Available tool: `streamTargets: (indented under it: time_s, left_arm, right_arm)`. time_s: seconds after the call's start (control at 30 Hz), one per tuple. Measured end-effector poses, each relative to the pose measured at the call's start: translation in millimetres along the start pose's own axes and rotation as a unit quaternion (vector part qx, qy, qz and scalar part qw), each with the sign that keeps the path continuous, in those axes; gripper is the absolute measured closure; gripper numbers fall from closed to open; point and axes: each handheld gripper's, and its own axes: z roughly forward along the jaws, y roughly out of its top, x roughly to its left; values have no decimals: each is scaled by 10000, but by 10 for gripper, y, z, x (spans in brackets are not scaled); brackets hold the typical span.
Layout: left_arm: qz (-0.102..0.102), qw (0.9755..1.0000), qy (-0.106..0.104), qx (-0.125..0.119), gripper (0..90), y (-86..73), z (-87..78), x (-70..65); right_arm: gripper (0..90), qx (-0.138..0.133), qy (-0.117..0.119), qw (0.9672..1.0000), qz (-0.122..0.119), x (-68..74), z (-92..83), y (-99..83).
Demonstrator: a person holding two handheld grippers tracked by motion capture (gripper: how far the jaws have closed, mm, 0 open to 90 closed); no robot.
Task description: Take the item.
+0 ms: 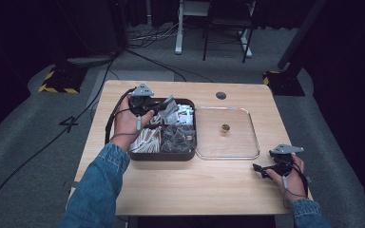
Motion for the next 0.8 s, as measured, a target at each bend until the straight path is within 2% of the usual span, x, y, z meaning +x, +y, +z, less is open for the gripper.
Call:
streamTargets:
  time_s: [0.17,0.23,0.27,0.37,0.47,0.6,0.67,0.8]
  left_arm:
    - [54,9991,-306,-273,899,-17,-201,-169]
    - [61,9990,-341,-293,899,-22,-225,-192]
    - [93,9985,-459,-293,899,-40,-283,-258]
    - [86,9978,-616,-226,898,-78,-330,-336]
    - [200,9977,-633,-103,898,-140,-374,-430]
    - [306,9970,-700,-88,899,-212,-426,-540]
    - [483,9971,-589,-23,899,-248,-454,-585]
    - [504,9964,-679,-71,898,-325,-494,-646]
  right_arm:
    - [2,2,-1,10000,6,1,0,0]
    - [2,2,-1,10000,7,1,0,0]
    - [2,2,-1,10000,6,1,0,0]
    - [2,2,-1,10000,5,1,0,0]
    - [2,2,-1,10000,6,1,0,0]
    - [2,2,0,10000,5,1,0,0]
    - [2,2,-1,10000,6,1,0,0]
    - [2,2,-1,10000,6,1,0,0]
